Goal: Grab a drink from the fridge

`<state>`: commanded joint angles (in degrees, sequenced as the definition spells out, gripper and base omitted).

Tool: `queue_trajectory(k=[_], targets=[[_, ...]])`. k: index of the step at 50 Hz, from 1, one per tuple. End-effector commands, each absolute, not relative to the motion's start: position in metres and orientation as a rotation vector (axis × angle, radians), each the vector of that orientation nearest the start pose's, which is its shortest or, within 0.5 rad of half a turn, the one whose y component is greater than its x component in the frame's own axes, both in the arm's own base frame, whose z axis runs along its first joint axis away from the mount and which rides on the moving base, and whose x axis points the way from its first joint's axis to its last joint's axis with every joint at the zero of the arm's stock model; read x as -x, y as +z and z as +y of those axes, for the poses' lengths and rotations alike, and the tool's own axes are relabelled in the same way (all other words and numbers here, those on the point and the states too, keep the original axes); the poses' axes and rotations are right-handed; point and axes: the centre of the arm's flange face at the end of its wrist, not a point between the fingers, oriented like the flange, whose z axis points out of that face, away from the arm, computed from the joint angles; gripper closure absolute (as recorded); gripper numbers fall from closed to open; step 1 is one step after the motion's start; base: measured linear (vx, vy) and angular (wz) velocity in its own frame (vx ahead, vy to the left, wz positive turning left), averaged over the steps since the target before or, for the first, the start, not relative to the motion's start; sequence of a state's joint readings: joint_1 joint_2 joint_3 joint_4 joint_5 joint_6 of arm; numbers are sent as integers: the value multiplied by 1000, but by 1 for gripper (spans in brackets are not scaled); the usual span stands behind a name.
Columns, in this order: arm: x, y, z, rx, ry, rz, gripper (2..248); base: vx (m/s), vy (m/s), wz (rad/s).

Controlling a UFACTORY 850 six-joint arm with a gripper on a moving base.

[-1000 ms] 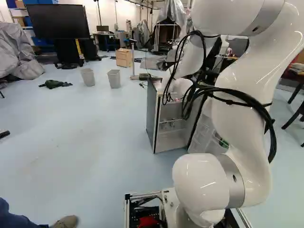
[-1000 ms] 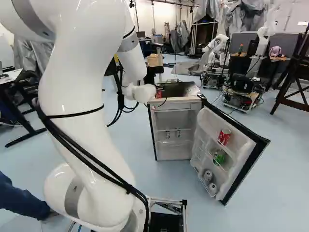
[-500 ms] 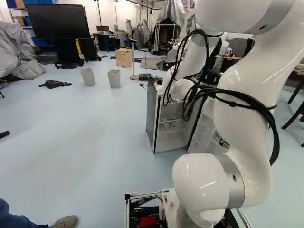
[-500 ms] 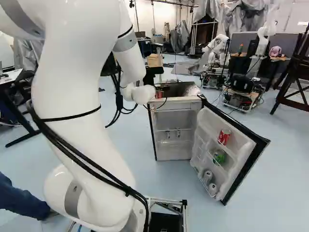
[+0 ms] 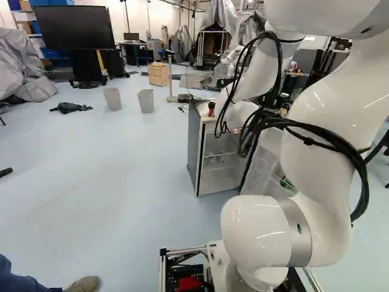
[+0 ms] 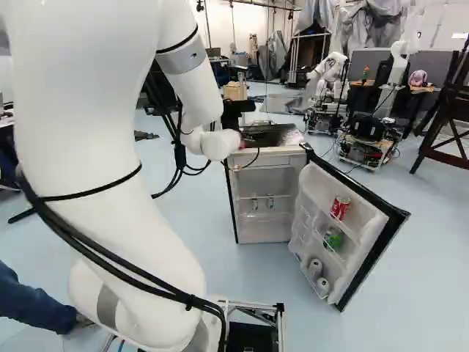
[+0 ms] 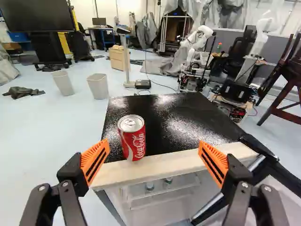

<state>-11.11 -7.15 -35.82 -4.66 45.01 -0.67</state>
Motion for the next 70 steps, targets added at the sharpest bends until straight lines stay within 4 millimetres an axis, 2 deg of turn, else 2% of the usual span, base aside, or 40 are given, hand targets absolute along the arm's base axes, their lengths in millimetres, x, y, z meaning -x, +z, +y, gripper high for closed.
queue_trajectory(k=[37, 70], targets=[[-430, 447, -140, 2749, -1831, 374, 3, 0, 0, 0], [-419, 473, -187, 2802, -1801, 556, 3, 0, 0, 0]])
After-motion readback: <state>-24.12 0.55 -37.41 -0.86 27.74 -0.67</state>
